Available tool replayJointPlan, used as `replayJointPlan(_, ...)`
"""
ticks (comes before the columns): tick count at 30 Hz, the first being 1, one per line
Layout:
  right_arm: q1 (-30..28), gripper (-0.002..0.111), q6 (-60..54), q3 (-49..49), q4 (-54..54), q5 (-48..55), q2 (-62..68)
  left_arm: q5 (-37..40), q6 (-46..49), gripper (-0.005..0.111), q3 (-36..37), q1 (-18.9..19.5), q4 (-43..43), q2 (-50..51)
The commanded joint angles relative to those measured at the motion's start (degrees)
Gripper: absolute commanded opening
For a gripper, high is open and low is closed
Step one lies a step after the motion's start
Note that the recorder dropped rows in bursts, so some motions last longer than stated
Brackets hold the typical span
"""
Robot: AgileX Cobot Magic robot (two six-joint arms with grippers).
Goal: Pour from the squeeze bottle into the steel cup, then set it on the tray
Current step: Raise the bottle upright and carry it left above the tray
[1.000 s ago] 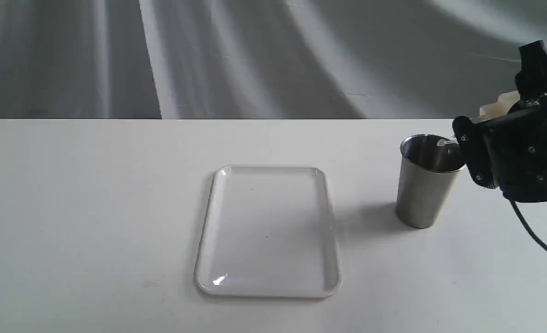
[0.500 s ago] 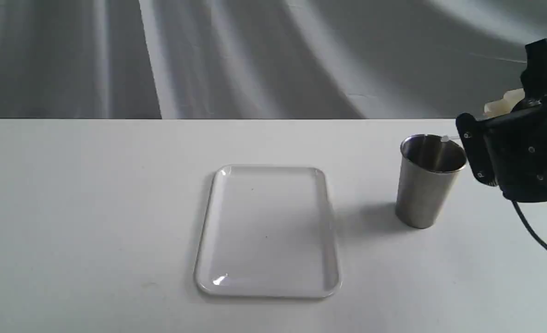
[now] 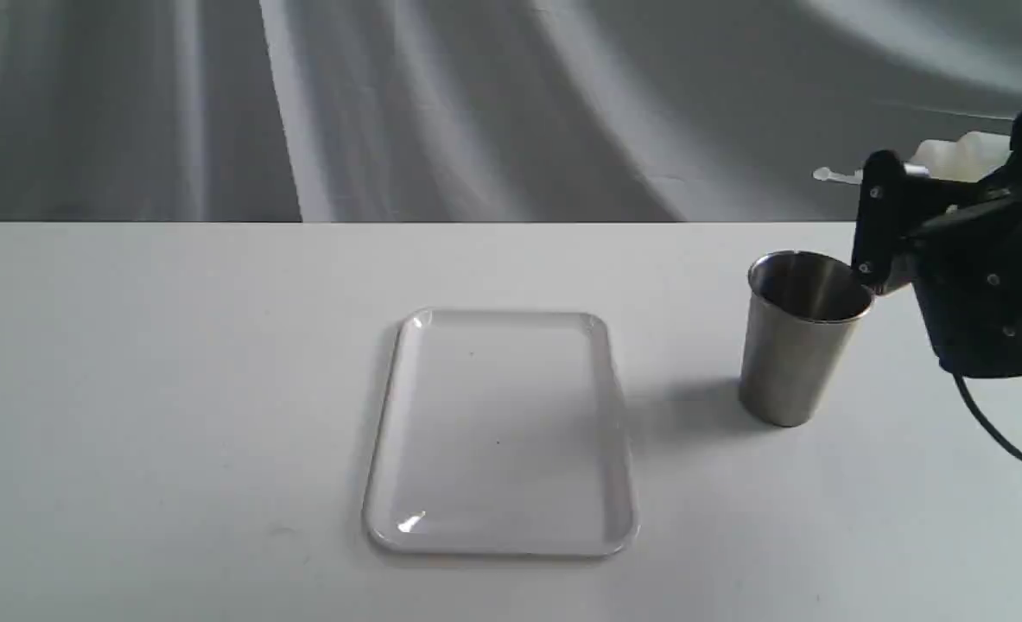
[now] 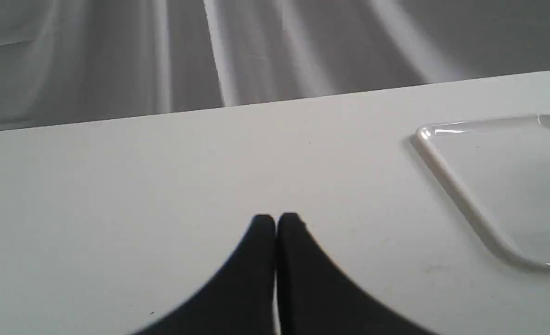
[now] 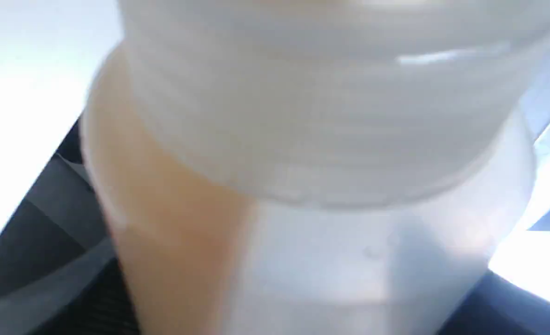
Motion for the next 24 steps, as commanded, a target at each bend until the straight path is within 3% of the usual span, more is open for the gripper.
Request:
replayJointPlan(1, 0.2, 0.017, 9.3, -0.5, -2.2, 2.0, -0.6, -0.4, -0.3, 0.000, 0.3, -0.3, 0.0, -0.1)
replayJointPlan(11, 0.2, 0.017, 26.1, -0.5, -2.2, 1.5, -0.8, -0.4, -0.1, 0.000, 0.3, -0.3, 0.0, -0.1)
replayJointPlan(24, 1.2, 0.017, 27.8, -0.5, -2.0, -10.0, -15.7, -0.4, -0.3, 0.000, 0.3, -0.3, 0.0, -0.1)
